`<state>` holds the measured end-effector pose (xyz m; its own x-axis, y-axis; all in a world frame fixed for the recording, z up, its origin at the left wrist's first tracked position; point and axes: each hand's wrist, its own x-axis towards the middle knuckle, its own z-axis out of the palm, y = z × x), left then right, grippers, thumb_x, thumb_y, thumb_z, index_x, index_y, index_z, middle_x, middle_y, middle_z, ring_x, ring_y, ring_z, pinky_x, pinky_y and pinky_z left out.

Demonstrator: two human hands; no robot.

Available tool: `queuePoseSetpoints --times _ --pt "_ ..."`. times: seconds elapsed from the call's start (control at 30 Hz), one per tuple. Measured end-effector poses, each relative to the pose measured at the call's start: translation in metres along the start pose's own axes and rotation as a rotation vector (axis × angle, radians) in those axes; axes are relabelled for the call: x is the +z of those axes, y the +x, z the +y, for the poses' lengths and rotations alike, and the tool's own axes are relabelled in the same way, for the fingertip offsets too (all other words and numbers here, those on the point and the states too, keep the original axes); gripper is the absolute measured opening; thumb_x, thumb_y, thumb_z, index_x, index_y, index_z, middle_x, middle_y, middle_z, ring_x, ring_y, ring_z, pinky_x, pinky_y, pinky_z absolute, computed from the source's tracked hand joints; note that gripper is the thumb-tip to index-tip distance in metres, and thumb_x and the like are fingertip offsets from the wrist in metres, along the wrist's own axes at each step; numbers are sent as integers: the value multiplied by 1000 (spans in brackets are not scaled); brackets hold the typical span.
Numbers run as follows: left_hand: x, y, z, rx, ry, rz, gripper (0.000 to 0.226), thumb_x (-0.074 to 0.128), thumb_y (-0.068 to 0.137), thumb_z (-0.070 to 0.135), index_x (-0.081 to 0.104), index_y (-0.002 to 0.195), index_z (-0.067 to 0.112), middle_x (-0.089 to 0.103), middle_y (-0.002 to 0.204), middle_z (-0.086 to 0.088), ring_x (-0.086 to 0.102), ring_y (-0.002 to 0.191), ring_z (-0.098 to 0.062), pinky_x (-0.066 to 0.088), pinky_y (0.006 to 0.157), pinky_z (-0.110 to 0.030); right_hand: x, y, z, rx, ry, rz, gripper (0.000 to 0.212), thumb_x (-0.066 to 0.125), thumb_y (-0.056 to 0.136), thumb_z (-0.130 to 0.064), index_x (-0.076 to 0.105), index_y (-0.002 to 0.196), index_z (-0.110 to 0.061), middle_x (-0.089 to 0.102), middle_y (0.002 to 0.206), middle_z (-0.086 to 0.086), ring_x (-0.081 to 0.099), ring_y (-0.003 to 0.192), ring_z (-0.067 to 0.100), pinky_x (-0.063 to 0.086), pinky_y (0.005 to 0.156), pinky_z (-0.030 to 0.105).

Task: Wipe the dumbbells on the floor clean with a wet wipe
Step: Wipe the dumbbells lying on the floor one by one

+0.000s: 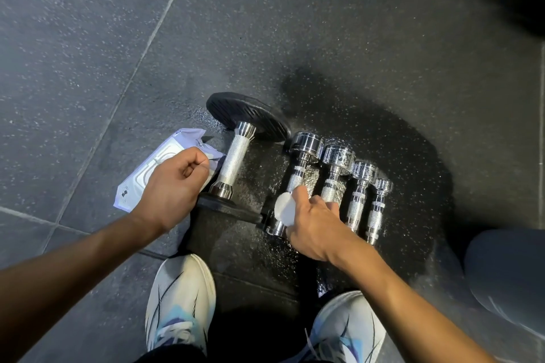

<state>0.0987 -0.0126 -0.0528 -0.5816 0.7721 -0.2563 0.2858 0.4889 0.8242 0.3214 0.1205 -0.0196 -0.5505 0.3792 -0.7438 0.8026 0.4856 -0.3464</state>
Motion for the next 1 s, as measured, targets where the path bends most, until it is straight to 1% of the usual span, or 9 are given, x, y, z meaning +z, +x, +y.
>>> queuePoseSetpoints --times 0.17,0.23,0.33,0.43,0.57,0.63,0.73,0.83,1.0 --pt "-1 1 -1 4 14 -3 22 49 89 33 56 81 13 51 64 -12 42 58 -17 40 62 -42 -3 -2 5 -22 25 -8 38 52 99 -26 23 123 -25 53 93 2 44 105 23 28 114 43" --pt "-1 0 -2 11 22 -6 23 49 89 33 55 81 13 52 65 -12 43 60 -23 40 63 -42 -5 -10 3 -51 22 1 38 54 100 -28 25 126 -25 54 98 3 48 100 23 33 112 42" --pt "0 1 -3 10 13 -2 22 49 89 34 55 80 15 52 64 -10 43 60 -17 40 61 -39 -4 -20 -5 -127 1 40 41 56 100 -24 34 134 -22 58 115 8 53 104 23 48 105 39" --pt "0 2 -4 9 -6 -4 21 49 88 33 56 80 15 51 66 -12 42 61 -14 38 62 -39 10 -21 -9 -265 -37 161 41 55 98 -15 50 138 -16 58 137 9 49 126 23 41 113 32" --pt "0 3 -6 11 -23 -5 21 50 89 32 56 81 14 50 65 -10 41 60 -14 37 62 -36 40 -8 -3 -343 -75 377 30 60 92 -1 73 115 -15 67 125 10 57 117 25 50 101 34" --pt "0 3 -6 8 -21 -2 22 50 89 33 56 81 14 49 64 -10 41 60 -15 38 62 -37 55 0 1 -275 8 472 20 62 98 -9 71 111 -21 62 121 4 54 111 23 51 93 31" --pt "-1 2 -7 7 -23 -5 23 49 89 35 56 81 14 46 60 -3 40 60 -15 38 61 -37 71 6 0 -245 -11 557 25 59 99 -13 59 121 -26 56 120 2 48 107 20 54 85 32" --pt "-1 2 -5 11 -23 -6 24 49 89 35 56 81 14 47 61 -5 40 59 -14 38 59 -37 72 12 -4 -250 2 611 25 50 100 -15 53 123 -24 54 113 4 46 100 20 51 85 32" --pt "-1 2 -5 17 -28 -8 23 50 89 34 56 81 14 45 58 3 40 59 -13 38 60 -38 49 37 6 -240 -10 657 23 53 96 2 61 113 -11 55 104 7 52 93 25 52 78 39"
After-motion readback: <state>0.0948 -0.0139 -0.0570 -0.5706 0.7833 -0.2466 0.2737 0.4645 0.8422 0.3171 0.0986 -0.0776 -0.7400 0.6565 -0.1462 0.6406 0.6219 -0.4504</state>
